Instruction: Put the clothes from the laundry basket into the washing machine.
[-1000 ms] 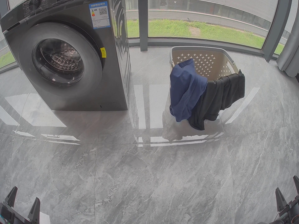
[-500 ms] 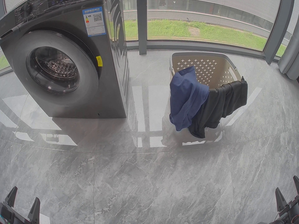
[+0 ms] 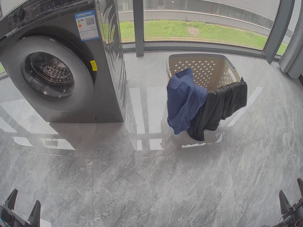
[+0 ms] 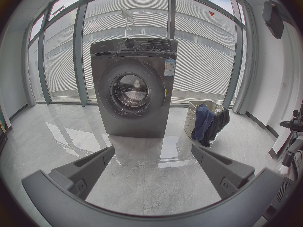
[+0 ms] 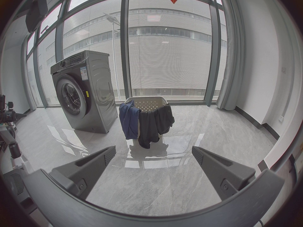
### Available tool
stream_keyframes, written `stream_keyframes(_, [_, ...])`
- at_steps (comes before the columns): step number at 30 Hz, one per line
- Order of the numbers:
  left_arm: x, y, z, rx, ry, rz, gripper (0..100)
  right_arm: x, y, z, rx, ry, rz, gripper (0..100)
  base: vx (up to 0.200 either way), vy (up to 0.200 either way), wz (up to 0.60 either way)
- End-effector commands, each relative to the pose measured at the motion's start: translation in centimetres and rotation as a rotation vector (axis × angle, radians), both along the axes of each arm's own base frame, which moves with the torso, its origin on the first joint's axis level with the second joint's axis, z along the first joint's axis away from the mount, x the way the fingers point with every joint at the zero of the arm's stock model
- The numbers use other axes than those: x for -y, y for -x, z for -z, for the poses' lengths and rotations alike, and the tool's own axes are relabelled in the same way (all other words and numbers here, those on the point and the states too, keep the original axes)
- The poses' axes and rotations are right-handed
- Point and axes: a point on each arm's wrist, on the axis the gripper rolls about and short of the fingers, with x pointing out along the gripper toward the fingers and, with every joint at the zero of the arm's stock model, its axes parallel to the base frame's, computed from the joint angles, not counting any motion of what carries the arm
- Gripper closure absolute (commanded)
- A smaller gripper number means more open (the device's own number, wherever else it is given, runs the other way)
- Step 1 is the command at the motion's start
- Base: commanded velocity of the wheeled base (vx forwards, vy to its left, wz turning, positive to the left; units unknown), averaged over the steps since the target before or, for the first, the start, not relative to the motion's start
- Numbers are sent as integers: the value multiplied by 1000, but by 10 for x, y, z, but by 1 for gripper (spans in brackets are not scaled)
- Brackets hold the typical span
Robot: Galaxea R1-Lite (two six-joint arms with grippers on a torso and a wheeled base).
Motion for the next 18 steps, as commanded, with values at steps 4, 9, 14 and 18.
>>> stream_keyframes(4, [0, 0, 5, 2, 1, 0, 0, 0, 0, 5, -1, 0, 0, 0, 0, 0, 0])
stream_keyframes(9, [0, 0, 5, 2, 1, -3, 0, 0, 0, 5, -1, 0, 0, 0, 0, 0, 0])
stream_keyframes(14, [0, 0, 5, 2, 1, -3, 0, 0, 0, 5, -1, 0, 0, 0, 0, -40, 0])
stream_keyframes(18, [0, 0, 5, 2, 1, -3, 0, 0, 0, 5, -1, 0, 0, 0, 0, -200, 0])
